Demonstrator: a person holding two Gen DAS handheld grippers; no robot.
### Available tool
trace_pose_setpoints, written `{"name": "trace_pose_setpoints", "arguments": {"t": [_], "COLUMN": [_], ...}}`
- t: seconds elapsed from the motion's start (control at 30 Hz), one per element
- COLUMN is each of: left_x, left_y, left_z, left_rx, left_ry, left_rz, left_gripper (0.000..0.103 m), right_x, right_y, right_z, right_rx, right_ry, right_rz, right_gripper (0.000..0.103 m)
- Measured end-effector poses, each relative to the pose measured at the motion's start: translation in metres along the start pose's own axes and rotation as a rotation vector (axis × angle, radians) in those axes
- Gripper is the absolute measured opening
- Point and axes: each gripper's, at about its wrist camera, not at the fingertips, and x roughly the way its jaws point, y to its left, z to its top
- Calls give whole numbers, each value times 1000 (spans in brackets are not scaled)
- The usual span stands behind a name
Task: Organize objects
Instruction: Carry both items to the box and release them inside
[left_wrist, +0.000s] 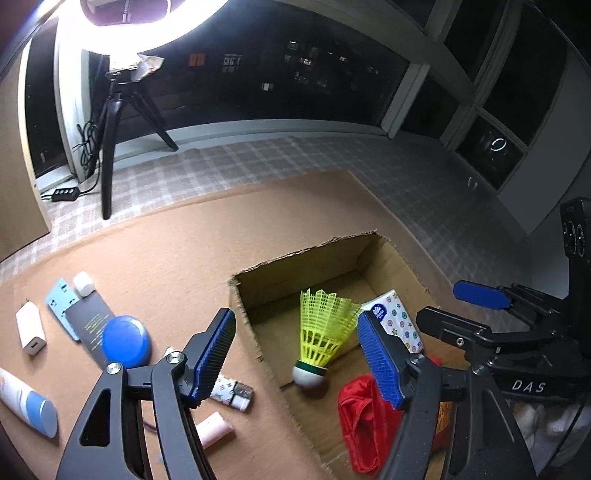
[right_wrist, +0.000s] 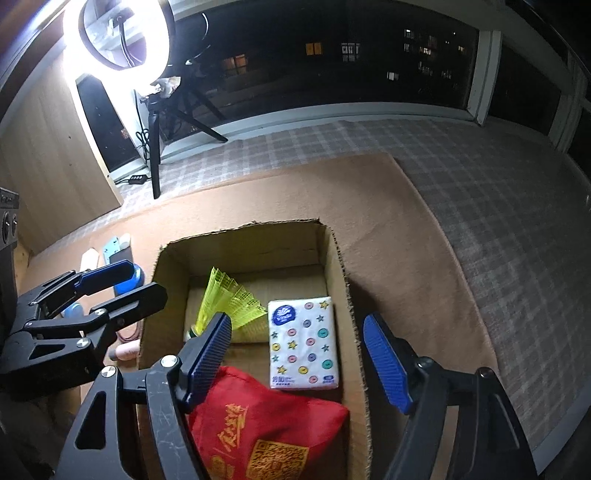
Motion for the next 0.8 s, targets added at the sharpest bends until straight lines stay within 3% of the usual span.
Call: {"name": "trace_pose_setpoints", "arguments": {"t": [0.57, 0.8], "left_x": [-88, -93], "left_y": [100, 127], "left_z": [-47, -62], "left_rx": [-136, -185], "left_ry": [-44, -17], "left_rz": [96, 121], "left_gripper": [71, 61], "right_x": [-38, -52], "right_y": [52, 77], "right_z": [-27, -50], "right_rx": [43, 43], "right_ry": [-45, -44], "right_rz": [161, 222], "right_gripper": [71, 71]}}
